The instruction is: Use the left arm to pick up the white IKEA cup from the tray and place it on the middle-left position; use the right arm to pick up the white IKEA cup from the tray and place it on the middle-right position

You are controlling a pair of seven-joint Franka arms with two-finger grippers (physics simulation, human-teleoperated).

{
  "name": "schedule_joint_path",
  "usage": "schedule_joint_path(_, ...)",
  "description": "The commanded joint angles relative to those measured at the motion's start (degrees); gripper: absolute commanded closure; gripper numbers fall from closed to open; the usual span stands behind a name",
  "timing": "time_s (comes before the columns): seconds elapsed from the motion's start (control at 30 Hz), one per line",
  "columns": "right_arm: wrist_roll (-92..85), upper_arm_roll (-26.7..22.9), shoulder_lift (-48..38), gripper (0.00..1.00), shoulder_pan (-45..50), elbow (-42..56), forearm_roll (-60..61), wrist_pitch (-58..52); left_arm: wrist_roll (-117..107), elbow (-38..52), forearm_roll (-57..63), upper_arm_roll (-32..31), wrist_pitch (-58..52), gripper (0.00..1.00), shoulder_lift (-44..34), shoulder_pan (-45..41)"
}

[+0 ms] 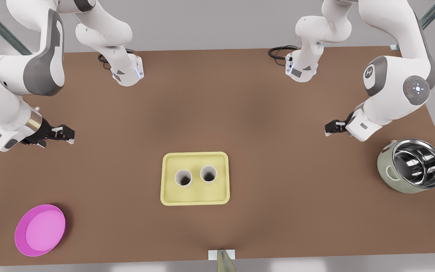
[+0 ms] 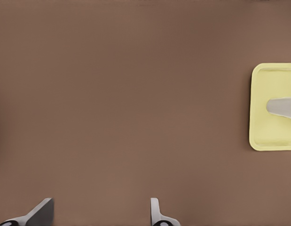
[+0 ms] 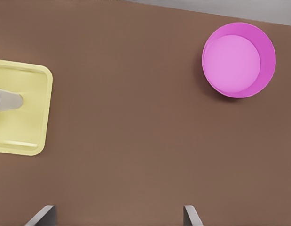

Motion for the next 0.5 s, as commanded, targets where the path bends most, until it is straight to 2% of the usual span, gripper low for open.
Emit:
schedule_joint_path(0.0,-3.5,0.0,0.0,0.0,0.0,0.0,0.0,1.1,0.8,-1.7,1.5,0.1,0.8,0.0,-2.1,0.2)
schedule_joint_path(0.07,-3.6,0.2,0.0,0.0,0.2,0.0,-0.4,1.1,-2.5,2.1,1.8,-0.2,2.2,0.0,2.1,-0.1)
schedule_joint_path(0.13,-0.5,0.5,4.4,0.0,7.2,0.4,-0.4,2.2,5.0,-2.4,1.0,1.4,2.4,0.0,0.9,1.0)
schedule_joint_path(0.2,12.6,0.5,11.5,0.0,15.1,5.2,-0.4,3.7,5.7,-3.3,0.5,0.7,5.7,0.0,1.6,0.6)
schedule_joint_path(0.27,24.3,0.5,16.9,0.0,20.4,5.2,-0.5,10.3,5.8,-3.1,0.9,0.6,5.7,0.0,1.6,0.5)
schedule_joint_path(0.47,29.3,0.5,26.3,0.0,24.5,7.2,-0.4,21.2,5.5,-2.9,1.1,-0.5,7.5,0.0,3.5,0.4)
